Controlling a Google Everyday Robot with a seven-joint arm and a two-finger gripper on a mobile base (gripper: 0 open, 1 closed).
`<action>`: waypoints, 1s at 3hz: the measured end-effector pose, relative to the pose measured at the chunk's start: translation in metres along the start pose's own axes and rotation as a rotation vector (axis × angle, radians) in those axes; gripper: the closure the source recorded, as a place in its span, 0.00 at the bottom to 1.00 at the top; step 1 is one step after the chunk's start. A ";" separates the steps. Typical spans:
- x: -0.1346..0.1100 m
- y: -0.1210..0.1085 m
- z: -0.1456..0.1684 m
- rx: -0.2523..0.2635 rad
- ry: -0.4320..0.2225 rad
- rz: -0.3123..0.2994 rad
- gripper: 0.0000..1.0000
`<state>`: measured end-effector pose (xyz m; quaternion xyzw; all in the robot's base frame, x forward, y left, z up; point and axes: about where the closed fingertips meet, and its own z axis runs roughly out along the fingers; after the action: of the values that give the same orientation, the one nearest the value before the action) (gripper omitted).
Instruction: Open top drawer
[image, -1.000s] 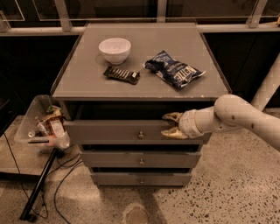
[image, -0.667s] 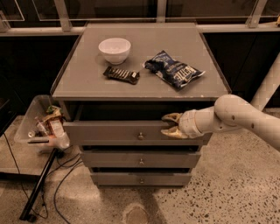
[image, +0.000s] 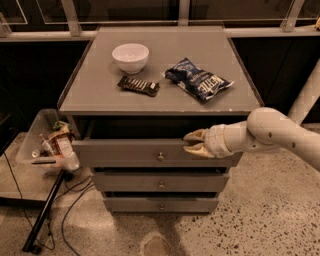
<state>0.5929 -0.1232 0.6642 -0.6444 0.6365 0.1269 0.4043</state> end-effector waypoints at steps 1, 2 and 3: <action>0.000 0.002 -0.002 0.001 -0.001 0.003 1.00; 0.000 0.009 -0.004 0.005 -0.002 0.013 1.00; -0.018 0.010 -0.018 0.051 -0.018 -0.008 1.00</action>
Offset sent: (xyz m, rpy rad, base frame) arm -0.4314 -0.0848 -0.0541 0.2436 0.1620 -0.4102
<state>0.5748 -0.1214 0.6844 -0.6353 0.6333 0.1148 0.4268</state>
